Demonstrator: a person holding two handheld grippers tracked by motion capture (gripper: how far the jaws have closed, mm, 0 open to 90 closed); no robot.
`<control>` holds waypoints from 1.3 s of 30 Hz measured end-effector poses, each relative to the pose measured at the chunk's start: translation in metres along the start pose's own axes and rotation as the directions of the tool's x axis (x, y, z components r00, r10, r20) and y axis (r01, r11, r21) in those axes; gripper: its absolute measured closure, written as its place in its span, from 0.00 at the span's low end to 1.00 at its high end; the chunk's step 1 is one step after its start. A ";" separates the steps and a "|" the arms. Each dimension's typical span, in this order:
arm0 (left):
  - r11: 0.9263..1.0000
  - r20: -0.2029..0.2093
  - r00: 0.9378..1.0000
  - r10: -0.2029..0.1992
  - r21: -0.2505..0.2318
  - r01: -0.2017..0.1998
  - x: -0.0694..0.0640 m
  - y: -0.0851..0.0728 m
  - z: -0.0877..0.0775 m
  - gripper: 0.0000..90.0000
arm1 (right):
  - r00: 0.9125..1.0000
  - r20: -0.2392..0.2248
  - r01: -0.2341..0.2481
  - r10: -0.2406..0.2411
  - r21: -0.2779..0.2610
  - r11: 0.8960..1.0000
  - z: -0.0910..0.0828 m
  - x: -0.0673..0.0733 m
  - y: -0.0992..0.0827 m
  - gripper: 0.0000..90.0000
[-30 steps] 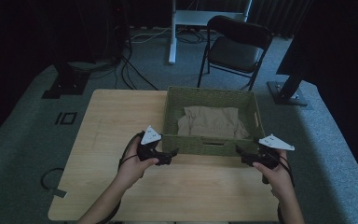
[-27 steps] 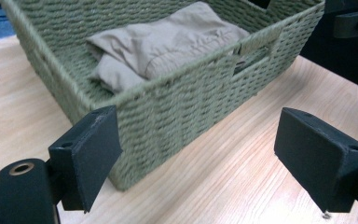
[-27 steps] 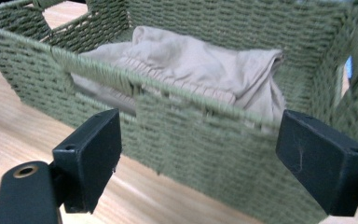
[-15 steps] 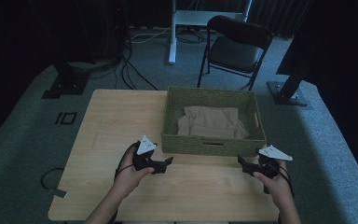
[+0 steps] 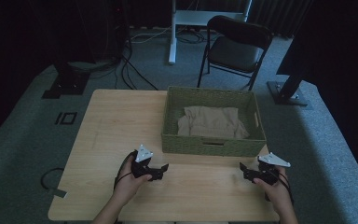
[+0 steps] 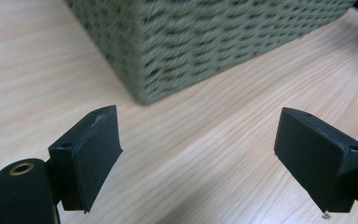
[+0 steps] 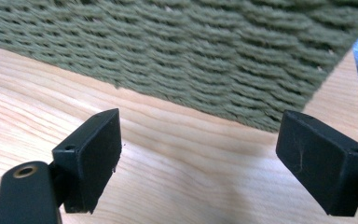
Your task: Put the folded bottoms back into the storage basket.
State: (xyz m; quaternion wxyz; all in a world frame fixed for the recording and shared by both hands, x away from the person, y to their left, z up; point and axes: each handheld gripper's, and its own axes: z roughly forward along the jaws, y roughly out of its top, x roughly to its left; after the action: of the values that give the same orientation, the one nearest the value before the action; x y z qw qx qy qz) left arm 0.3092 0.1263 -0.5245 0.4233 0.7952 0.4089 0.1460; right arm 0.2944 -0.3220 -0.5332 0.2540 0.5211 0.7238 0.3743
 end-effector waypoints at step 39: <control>0.990 -0.281 0.958 -0.056 0.109 0.090 0.015 -0.037 -0.006 0.17 | 0.996 0.082 -0.051 0.042 0.118 0.992 0.009 -0.006 -0.021 0.15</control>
State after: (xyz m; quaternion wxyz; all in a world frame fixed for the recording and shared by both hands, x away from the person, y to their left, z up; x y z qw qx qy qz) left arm 0.2959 0.1530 -0.5514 0.3181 0.7754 0.5012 0.2152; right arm 0.2913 -0.3291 -0.5558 0.2419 0.5667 0.7220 0.3148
